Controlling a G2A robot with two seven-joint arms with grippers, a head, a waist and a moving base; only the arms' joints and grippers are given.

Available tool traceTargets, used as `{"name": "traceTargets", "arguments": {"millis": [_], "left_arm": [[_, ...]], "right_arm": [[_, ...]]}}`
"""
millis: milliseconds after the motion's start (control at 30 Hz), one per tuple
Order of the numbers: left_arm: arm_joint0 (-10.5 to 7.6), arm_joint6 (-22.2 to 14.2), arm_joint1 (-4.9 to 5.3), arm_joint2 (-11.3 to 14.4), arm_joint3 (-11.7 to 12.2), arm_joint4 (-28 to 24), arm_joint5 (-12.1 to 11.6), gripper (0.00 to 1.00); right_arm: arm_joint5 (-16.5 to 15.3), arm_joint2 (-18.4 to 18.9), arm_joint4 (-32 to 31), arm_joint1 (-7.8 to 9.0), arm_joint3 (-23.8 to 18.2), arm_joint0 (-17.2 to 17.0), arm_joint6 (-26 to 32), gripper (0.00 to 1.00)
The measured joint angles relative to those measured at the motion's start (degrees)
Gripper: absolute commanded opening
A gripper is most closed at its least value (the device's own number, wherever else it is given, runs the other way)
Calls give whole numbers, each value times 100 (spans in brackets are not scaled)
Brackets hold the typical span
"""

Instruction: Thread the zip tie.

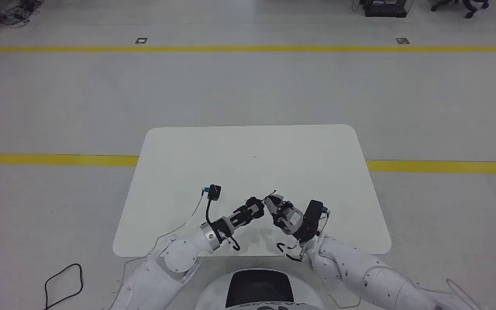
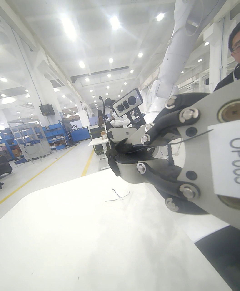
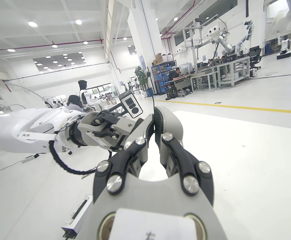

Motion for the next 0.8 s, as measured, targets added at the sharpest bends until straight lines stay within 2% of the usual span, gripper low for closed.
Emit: {"name": "traceTargets", "arguments": {"millis": [667,733,800], "left_arm": [[0,0,0,0,0,0,0,0],[0,0,0,0,0,0,0,0],[0,0,0,0,0,0,0,0]], "right_arm": [[0,-508,380,38,43,282,-25,0],[0,-536,416,41,87,306,-41,100],[0,-541,452,43,119,312,-55,100]]}}
